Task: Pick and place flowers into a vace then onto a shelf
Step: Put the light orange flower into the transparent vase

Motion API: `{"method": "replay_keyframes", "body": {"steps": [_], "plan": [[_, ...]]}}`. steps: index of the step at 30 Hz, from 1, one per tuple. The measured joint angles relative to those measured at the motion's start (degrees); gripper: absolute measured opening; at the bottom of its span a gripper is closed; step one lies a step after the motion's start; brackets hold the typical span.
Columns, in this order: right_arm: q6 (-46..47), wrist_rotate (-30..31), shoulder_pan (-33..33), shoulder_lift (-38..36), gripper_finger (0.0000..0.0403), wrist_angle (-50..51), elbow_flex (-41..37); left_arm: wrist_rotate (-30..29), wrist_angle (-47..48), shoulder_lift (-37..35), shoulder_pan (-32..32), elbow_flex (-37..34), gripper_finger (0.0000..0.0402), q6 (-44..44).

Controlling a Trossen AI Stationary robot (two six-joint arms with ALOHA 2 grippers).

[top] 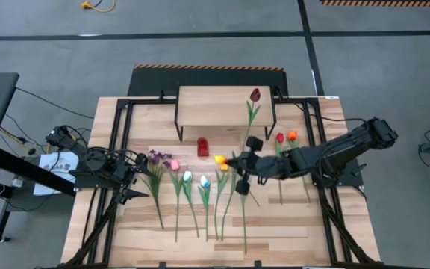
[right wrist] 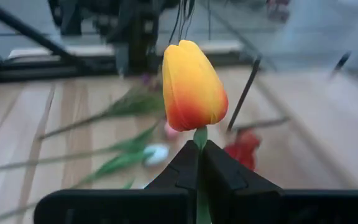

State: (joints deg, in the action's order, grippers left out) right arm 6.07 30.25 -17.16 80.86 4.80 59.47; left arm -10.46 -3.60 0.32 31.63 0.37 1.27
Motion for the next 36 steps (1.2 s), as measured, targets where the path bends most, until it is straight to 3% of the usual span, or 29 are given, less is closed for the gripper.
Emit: {"method": "replay_keyframes", "body": {"steps": [10, 18, 24, 29, 33, 36], "plan": [[-16.3, 7.6, 1.9, -1.2, 0.0005, 0.8, 9.8, 0.0, 0.0, 0.0, 0.0, 0.0, 0.0302, 0.0], [-17.0, 7.8, 2.3, -10.6, 0.0005, 1.9, 8.3, 0.0, 0.0, 0.0, 0.0, 0.0, 0.0302, 0.0], [-20.9, 7.4, 4.4, -17.5, 0.0005, -9.7, -0.5, 0.0, 0.0, 0.0, 0.0, 0.0, 0.0302, 0.0], [-26.7, 6.8, 7.5, -21.3, 0.0007, -25.3, -9.2, 0.0, 0.0, 0.0, 0.0, 0.0, 0.0302, 0.0], [-30.3, 1.4, 10.3, -22.7, 0.0007, -37.7, -13.7, 0.0, 0.0, 0.0, 0.0, 0.0, 0.0302, 0.0], [-31.9, -0.1, 12.0, -23.0, 0.0006, -41.2, -14.7, 0.0, 0.0, 0.0, 0.0, 0.0, 0.0302, 0.0]]}}
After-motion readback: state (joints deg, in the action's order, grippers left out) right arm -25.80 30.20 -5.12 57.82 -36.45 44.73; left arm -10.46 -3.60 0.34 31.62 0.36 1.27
